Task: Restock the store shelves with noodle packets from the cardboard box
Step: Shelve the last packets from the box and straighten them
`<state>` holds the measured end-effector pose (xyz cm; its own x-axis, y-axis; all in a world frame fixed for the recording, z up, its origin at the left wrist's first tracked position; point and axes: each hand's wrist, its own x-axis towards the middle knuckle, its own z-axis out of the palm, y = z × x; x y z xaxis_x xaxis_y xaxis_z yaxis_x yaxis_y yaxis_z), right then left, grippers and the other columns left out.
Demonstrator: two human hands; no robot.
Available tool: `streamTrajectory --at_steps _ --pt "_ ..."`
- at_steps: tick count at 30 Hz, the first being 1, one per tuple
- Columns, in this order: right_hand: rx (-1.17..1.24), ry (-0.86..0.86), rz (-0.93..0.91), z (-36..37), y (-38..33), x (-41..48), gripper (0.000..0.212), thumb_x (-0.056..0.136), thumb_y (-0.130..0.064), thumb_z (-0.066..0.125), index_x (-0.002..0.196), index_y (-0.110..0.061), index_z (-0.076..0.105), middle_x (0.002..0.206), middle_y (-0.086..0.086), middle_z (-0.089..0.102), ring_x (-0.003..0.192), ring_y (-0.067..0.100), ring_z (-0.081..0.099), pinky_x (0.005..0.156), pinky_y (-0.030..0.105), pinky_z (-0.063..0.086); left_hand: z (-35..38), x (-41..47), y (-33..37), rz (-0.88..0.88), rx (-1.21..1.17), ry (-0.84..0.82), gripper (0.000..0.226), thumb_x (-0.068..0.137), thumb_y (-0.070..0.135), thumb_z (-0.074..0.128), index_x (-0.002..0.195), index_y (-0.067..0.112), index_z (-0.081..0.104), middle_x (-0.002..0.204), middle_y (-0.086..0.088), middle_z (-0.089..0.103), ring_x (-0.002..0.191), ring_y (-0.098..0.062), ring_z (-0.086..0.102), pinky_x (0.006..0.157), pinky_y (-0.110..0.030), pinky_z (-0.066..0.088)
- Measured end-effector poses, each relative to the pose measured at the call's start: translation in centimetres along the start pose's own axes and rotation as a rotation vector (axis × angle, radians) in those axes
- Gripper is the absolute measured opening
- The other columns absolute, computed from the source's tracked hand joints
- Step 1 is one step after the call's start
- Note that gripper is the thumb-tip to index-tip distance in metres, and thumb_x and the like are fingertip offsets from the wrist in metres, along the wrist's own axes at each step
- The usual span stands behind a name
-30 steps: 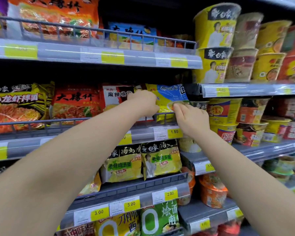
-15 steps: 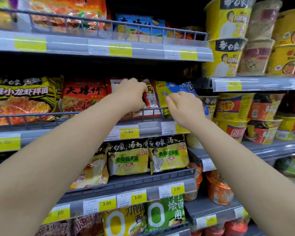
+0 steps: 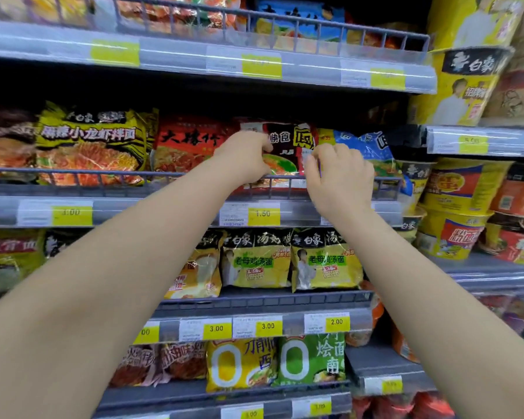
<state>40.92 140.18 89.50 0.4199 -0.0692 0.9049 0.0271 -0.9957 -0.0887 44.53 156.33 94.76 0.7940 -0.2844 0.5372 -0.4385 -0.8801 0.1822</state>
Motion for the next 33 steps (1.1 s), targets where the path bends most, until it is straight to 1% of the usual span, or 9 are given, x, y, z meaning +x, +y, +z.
streamTrajectory --at_steps 4,9,12,15,17,23,25,29,33 --pt "0.251 0.054 -0.084 -0.5 -3.4 -1.4 0.026 0.087 -0.028 0.047 0.101 -0.013 0.063 0.098 0.006 0.063 0.09 0.03 0.056 0.07 0.035 0.036 0.0 -3.4 -1.5 -0.032 -0.103 0.298 0.032 0.083 0.018 0.06 0.112 0.031 0.063 0.127 -0.001 0.053 0.117 -0.024 0.051 0.095 -0.042 0.045" --pt "0.599 -0.022 -0.065 -1.3 -9.5 -5.5 0.021 0.085 -0.018 0.053 0.103 -0.01 0.059 0.098 0.003 0.055 0.084 0.019 0.05 0.066 0.031 0.039 -1.8 -10.7 -4.8 -0.109 -0.401 0.449 0.017 0.087 0.015 0.055 0.098 0.022 0.067 0.102 0.006 0.061 0.087 -0.008 0.054 0.077 -0.019 0.041" --pt "0.725 -0.141 0.009 -2.1 -13.7 -10.1 0.017 0.088 -0.017 0.054 0.103 -0.012 0.057 0.092 -0.007 0.046 0.077 0.012 0.045 0.063 0.027 0.032 -1.7 -16.9 -7.9 -0.24 -0.538 0.401 0.013 0.089 0.014 0.054 0.094 0.023 0.063 0.098 0.007 0.058 0.085 -0.006 0.053 0.075 -0.019 0.045" --pt "0.806 -0.294 0.088 -2.9 -18.2 -15.8 0.016 0.089 -0.019 0.054 0.104 -0.015 0.057 0.092 -0.006 0.045 0.079 0.016 0.048 0.066 0.029 0.036 -1.0 -24.2 -11.6 -0.418 -0.591 0.329 0.013 0.088 0.011 0.056 0.092 0.021 0.063 0.093 0.002 0.062 0.086 -0.013 0.058 0.081 -0.031 0.05" --pt "0.822 -0.377 0.11 -3.9 -21.3 -19.8 0.014 0.089 -0.02 0.053 0.102 -0.017 0.056 0.092 -0.006 0.046 0.078 0.015 0.048 0.065 0.029 0.036 -0.8 -29.6 -13.8 -0.54 -0.585 0.245 0.012 0.089 0.011 0.056 0.096 0.015 0.065 0.091 0.003 0.061 0.085 -0.014 0.057 0.081 -0.03 0.049" --pt "0.865 -0.689 0.215 -8.4 -30.7 -31.6 0.011 0.092 -0.024 0.052 0.104 -0.024 0.052 0.102 -0.005 0.049 0.069 0.007 0.048 0.065 0.031 0.041 -2.5 -46.7 -19.7 -0.834 -0.609 0.052 0.008 0.093 0.016 0.055 0.096 0.022 0.061 0.107 0.005 0.058 0.1 -0.013 0.054 0.084 -0.024 0.041" --pt "0.887 -0.777 0.242 -9.7 -33.6 -35.4 0.009 0.092 -0.025 0.052 0.099 -0.028 0.049 0.102 -0.004 0.052 0.072 0.011 0.053 0.067 0.036 0.048 -3.5 -52.2 -21.3 -0.92 -0.621 0.032 0.01 0.093 0.015 0.055 0.098 0.021 0.062 0.102 0.003 0.059 0.096 -0.014 0.055 0.079 -0.021 0.039" --pt "0.906 -0.936 0.323 -11.6 -38.5 -42.2 0.008 0.088 -0.024 0.053 0.094 -0.028 0.05 0.095 -0.001 0.057 0.078 0.02 0.056 0.068 0.035 0.046 -4.9 -61.6 -23.9 -1.083 -0.607 0.034 0.012 0.09 0.012 0.058 0.088 0.023 0.061 0.081 0.011 0.056 0.09 -0.016 0.057 0.08 -0.022 0.041" --pt "0.923 -1.057 0.397 -13.0 -42.4 -47.8 0.009 0.087 -0.02 0.052 0.095 -0.024 0.053 0.091 -0.004 0.057 0.081 0.02 0.056 0.069 0.034 0.044 -4.6 -68.8 -26.7 -1.219 -0.639 0.002 0.011 0.089 0.011 0.057 0.091 0.02 0.062 0.086 0.003 0.058 0.084 -0.014 0.054 0.076 -0.023 0.04"
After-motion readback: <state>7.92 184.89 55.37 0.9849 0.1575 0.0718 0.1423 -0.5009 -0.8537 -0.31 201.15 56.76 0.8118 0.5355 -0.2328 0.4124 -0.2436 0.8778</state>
